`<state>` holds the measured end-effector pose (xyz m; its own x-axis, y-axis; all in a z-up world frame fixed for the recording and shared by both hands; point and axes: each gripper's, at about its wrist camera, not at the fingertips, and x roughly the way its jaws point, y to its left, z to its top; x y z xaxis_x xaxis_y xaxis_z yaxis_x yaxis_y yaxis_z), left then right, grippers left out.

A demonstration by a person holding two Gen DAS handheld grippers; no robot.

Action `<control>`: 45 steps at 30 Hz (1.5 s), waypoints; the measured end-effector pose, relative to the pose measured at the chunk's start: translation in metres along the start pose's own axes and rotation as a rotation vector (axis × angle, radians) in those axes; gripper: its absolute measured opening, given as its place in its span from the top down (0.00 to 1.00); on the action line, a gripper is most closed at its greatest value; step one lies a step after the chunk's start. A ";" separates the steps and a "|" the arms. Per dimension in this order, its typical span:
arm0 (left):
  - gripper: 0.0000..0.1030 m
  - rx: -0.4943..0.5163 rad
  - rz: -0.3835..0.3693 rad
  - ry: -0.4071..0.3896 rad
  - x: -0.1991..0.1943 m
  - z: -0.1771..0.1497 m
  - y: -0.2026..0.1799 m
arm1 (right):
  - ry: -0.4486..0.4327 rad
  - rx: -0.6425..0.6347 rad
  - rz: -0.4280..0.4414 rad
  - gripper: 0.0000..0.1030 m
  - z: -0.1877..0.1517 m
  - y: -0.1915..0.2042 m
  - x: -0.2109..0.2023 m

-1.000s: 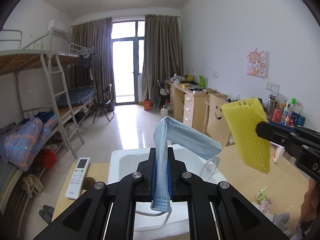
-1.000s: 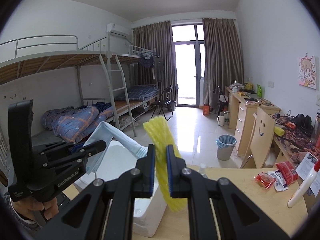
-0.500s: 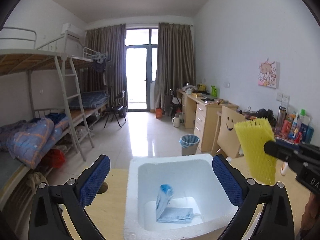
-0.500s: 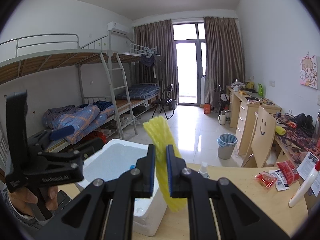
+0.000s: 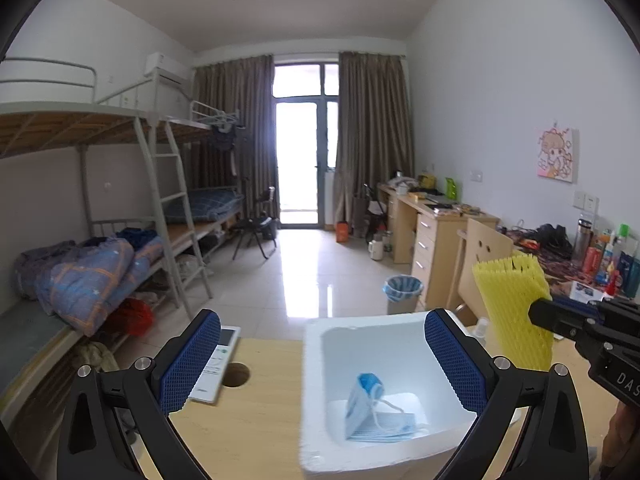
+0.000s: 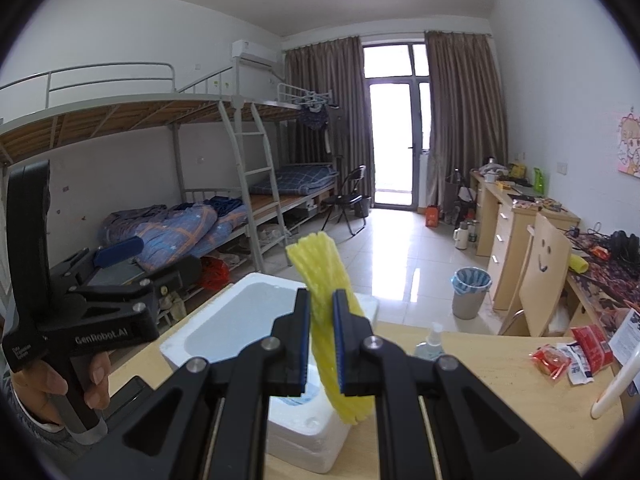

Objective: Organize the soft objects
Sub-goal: 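Open the left gripper to drop the blue mask into the foam box, then lower the yellow foam sleeve into the box and open the right gripper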

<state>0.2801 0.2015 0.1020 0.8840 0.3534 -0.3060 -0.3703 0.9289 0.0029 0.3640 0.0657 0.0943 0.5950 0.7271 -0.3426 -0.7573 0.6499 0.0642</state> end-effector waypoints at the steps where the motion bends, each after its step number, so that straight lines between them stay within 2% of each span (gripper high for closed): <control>1: 0.01 -0.002 0.009 -0.007 -0.003 0.000 0.003 | 0.002 0.001 0.008 0.87 0.000 0.002 0.001; 7: 0.01 -0.008 0.080 -0.003 -0.012 -0.008 0.023 | 0.032 -0.020 0.073 0.87 0.000 0.020 0.017; 13: 0.01 -0.021 0.124 -0.004 -0.024 -0.011 0.037 | 0.052 -0.031 0.101 0.87 -0.002 0.030 0.029; 24: 0.01 -0.009 0.106 0.004 -0.026 -0.013 0.035 | 0.098 -0.015 0.100 0.85 -0.006 0.024 0.041; 26: 0.01 -0.006 0.103 0.005 -0.027 -0.013 0.034 | 0.111 -0.019 0.093 0.65 -0.007 0.027 0.044; 27: 0.01 -0.003 0.104 0.005 -0.027 -0.013 0.034 | 0.110 -0.015 0.082 0.46 -0.008 0.026 0.043; 28: 0.01 -0.002 0.104 0.005 -0.027 -0.012 0.034 | 0.104 -0.010 0.081 0.35 -0.008 0.026 0.042; 45: 0.01 -0.018 0.086 -0.005 -0.038 -0.008 0.032 | 0.066 0.001 0.053 0.34 -0.001 0.018 0.011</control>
<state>0.2321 0.2167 0.1060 0.8501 0.4324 -0.3007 -0.4500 0.8930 0.0120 0.3569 0.0849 0.0912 0.5346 0.7444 -0.4001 -0.7869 0.6111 0.0854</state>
